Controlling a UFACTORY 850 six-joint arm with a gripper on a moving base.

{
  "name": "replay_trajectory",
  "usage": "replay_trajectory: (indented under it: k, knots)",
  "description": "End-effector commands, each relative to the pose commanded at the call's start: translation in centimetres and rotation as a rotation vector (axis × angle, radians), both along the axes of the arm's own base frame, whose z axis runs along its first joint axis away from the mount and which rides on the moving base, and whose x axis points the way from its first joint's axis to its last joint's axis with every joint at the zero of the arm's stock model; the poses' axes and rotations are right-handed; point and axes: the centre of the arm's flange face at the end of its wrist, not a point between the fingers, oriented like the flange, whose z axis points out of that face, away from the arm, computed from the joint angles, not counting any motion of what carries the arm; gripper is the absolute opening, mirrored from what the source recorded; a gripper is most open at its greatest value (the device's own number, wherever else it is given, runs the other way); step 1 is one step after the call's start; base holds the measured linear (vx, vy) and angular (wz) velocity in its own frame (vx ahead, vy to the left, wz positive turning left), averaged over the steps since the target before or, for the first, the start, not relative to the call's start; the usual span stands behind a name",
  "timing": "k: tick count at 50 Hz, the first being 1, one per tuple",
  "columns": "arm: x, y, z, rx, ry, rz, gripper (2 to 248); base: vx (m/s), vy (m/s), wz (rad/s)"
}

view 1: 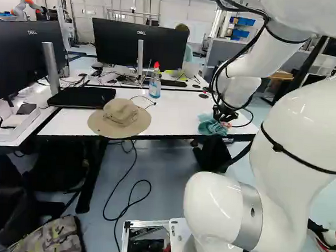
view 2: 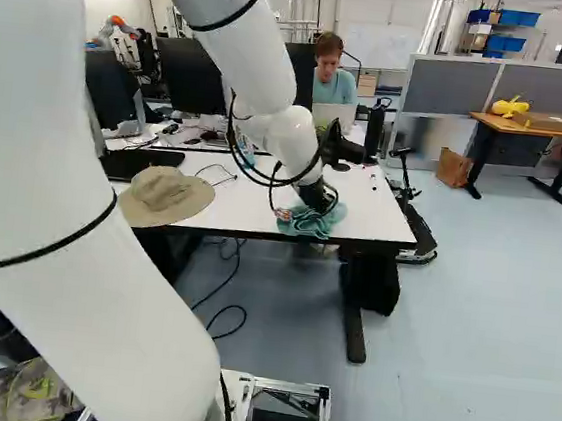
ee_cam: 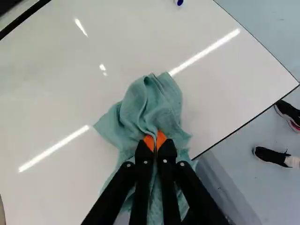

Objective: Clean the table with the green towel

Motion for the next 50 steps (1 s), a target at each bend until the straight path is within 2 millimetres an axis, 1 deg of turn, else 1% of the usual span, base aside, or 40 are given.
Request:
replay_trajectory:
  k: [10, 29, 50]
  knots:
    - [1.9, 0.2, 0.0, -0.001, -0.001, 0.021, 27, 0.000, 0.000, 0.000]
    - [5.6, 1.2, 0.0, -0.003, -0.007, 0.070, 27, 0.000, 0.000, 0.000]
    - [8.7, 3.7, 0.0, -0.005, -0.013, 0.137, 27, 0.000, 0.000, 0.000]
